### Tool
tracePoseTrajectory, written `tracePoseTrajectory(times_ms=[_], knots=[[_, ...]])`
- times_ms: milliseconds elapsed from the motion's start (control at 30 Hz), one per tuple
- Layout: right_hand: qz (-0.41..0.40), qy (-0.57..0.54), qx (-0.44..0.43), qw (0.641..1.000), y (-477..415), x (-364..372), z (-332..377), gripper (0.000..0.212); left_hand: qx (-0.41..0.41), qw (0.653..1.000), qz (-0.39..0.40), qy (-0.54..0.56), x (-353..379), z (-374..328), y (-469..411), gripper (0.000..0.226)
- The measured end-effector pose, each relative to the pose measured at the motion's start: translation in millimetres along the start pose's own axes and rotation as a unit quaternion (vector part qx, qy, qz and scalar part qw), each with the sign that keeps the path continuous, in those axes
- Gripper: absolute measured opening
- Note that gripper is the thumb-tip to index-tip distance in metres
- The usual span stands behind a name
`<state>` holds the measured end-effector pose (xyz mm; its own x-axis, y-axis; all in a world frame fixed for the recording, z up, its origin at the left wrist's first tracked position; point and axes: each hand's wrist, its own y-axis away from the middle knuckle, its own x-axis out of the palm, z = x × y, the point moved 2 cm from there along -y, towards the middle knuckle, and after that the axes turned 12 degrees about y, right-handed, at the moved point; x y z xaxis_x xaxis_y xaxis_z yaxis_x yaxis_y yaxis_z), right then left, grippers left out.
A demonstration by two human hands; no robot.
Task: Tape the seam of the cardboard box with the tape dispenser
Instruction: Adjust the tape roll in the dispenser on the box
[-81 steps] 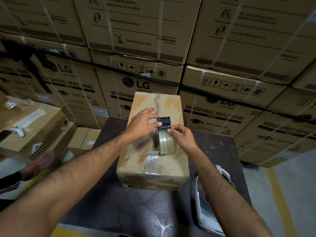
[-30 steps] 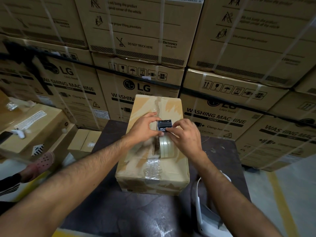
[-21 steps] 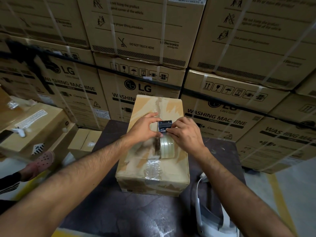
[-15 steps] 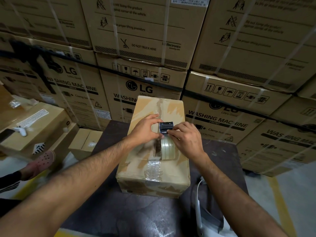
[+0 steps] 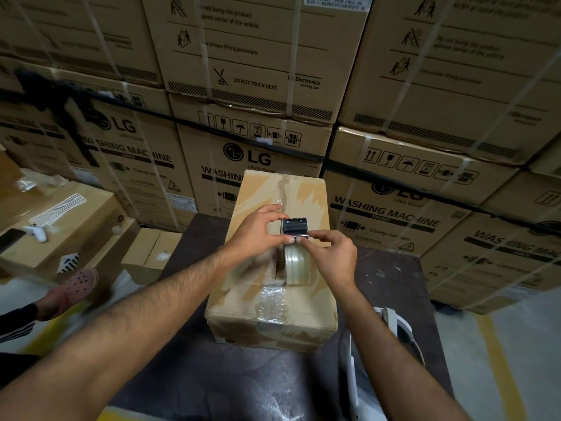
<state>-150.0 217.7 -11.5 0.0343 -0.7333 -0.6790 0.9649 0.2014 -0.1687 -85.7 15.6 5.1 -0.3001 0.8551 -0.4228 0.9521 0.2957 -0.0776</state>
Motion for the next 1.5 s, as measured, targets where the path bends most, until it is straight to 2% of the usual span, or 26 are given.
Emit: tracePoseTrajectory(times_ms=[100, 167, 333, 533, 667, 900, 1100, 1367, 1500], knots=[[0.042, -0.067, 0.085, 0.993, 0, 1, 4, 0.030, 0.007, 1.000, -0.005, 0.003, 1, 0, 1, 0.064], [0.031, -0.034, 0.091, 0.995, 0, -1, 9, 0.030, 0.005, 1.000, -0.003, 0.004, 1, -1, 0, 0.064], [-0.049, 0.109, -0.027, 0.992, 10, -5, 20, 0.024, 0.009, 1.000, 0.001, 0.011, 0, -1, 0, 0.062], [-0.066, 0.143, -0.081, 0.984, 14, -9, 20, 0.023, 0.012, 1.000, -0.003, 0.027, 2, 1, 0, 0.049], [-0.046, 0.167, -0.116, 0.978, 10, -13, 22, 0.020, 0.018, 0.999, -0.005, 0.027, 2, 2, -1, 0.052], [0.030, 0.216, -0.126, 0.968, -6, -23, 32, 0.018, 0.012, 1.000, 0.005, 0.006, 0, 2, -2, 0.057], [0.019, 0.282, -0.197, 0.939, -4, -26, 40, 0.018, 0.008, 1.000, 0.008, -0.010, 0, 3, -2, 0.056], [-0.019, 0.267, -0.189, 0.945, 7, -22, 40, 0.010, 0.004, 1.000, 0.001, -0.007, 3, 3, -1, 0.058], [0.000, 0.213, -0.127, 0.969, 9, -21, 36, 0.012, 0.009, 1.000, -0.002, -0.007, 6, 0, -2, 0.057]])
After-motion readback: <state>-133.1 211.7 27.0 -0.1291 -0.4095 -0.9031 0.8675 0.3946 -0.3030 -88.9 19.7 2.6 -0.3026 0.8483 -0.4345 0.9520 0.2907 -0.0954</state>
